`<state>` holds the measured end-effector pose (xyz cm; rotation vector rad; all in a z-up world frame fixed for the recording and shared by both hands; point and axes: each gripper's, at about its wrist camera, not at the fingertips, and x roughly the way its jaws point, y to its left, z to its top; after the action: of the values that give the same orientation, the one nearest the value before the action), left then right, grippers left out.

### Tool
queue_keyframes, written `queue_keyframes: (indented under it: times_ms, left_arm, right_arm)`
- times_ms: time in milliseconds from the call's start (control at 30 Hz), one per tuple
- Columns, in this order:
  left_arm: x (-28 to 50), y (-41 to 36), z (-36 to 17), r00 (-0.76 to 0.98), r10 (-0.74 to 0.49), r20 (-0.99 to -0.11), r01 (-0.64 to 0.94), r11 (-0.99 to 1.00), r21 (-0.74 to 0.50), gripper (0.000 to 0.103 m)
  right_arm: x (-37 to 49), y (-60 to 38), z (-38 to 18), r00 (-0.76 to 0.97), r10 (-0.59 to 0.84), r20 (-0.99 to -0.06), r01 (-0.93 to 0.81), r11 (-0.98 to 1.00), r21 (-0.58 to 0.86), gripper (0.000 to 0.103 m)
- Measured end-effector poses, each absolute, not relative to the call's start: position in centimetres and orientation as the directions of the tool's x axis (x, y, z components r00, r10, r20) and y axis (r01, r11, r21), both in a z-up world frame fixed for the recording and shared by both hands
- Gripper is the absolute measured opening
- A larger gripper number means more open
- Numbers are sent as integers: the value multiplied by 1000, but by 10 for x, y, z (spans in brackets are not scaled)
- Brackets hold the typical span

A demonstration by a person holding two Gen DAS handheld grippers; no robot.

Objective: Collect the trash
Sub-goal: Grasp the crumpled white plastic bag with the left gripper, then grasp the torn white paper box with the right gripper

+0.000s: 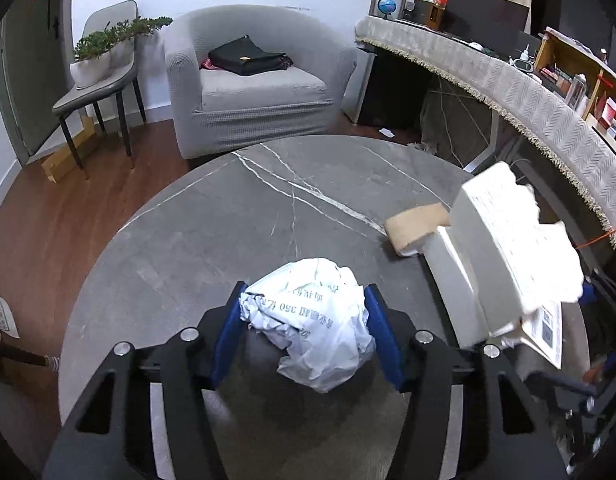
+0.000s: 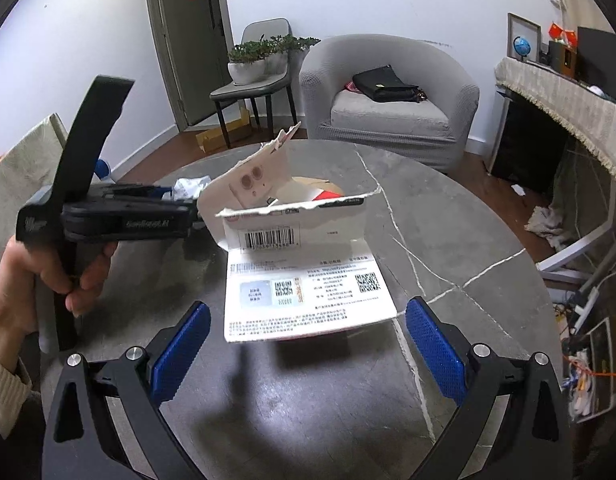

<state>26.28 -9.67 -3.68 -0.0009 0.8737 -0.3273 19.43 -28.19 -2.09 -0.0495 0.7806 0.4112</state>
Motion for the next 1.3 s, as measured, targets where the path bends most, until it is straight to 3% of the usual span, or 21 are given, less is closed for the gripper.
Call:
queue_keyframes:
  times_ms: [333,433,733,1300]
  left_arm:
    - [213,-68,-8,632,-271,-726,263,956,-129,62]
    - [198,-63,-2,645,-244,-724,263,961,-89,62]
    - [162,-31,8,687,-213,-695,208,974,-92,61]
    - [108,13,-6,682,-201,-703,139,980,-146,62]
  right_arm:
    - [193,-276,-18,649,358,-671,-374,918,128,98]
    - [190,-276,-17,648,352,-675,-366,922,129,79]
    - [182,-274,-17,638,323,-698,-349,930,112,79]
    - [153,-221,-12,544,471,-694,-450,862,232,78]
